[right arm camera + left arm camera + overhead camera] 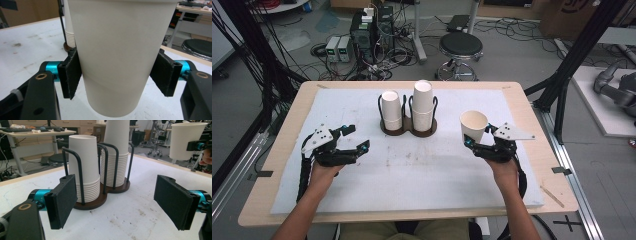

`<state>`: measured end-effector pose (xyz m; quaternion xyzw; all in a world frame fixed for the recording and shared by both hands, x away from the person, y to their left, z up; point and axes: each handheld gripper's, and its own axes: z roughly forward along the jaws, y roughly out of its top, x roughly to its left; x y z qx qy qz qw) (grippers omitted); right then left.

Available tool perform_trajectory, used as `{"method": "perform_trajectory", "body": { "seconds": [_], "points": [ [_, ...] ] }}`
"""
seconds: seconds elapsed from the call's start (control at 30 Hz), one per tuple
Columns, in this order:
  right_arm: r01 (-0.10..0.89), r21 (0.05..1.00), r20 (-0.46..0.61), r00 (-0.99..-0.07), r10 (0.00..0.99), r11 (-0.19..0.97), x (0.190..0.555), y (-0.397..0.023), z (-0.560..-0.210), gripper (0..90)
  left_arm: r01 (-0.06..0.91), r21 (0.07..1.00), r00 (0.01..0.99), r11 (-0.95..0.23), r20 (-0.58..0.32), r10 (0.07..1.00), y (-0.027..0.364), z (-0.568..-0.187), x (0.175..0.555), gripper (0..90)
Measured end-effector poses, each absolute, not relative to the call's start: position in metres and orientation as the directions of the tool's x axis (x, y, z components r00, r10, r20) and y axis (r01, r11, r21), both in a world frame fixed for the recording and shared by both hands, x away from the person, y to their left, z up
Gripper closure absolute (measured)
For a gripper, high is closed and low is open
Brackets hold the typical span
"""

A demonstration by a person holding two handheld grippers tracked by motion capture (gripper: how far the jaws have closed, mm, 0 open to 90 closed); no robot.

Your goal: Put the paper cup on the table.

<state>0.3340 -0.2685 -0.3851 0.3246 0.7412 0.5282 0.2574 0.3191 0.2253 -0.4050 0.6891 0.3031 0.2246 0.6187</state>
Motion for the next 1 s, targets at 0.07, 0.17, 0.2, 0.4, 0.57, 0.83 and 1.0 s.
{"method": "perform_trajectory", "body": {
  "seconds": [0.07,0.17,0.2,0.4,0.57,0.83,1.0],
  "points": [
    [0.220,0.947,-0.039,-0.642,0.766,0.232,0.338,-0.269,-0.388,31.7,0.141,0.989,0.715,-0.055,-0.063,0.696,0.226,-0.405,0.319,18.5],
    [0.239,0.943,-0.038,-0.615,0.787,0.232,0.348,-0.270,-0.392,31.7,0.140,0.989,0.712,-0.051,-0.065,0.700,0.226,-0.404,0.319,18.5],
    [0.246,0.941,-0.039,-0.604,0.796,0.233,0.352,-0.270,-0.393,31.7,0.139,0.989,0.711,-0.050,-0.065,0.700,0.226,-0.404,0.319,18.5],
    [0.317,0.921,-0.027,-0.531,0.847,0.227,0.377,-0.275,-0.410,31.5,0.142,0.988,0.715,-0.066,-0.056,0.697,0.223,-0.405,0.319,18.6],
    [0.377,0.903,-0.002,-0.477,0.879,0.207,0.393,-0.279,-0.424,31.5,0.148,0.987,0.714,-0.066,-0.061,0.698,0.223,-0.407,0.319,18.5],
    [0.442,0.865,-0.015,-0.451,0.892,0.238,0.404,-0.277,-0.438,31.3,0.150,0.986,0.713,-0.079,-0.052,0.699,0.223,-0.408,0.319,18.5],
    [0.474,0.844,-0.008,-0.456,0.890,0.250,0.406,-0.276,-0.444,31.0,0.151,0.985,0.715,-0.083,-0.051,0.698,0.222,-0.408,0.319,18.5]
  ]
}}
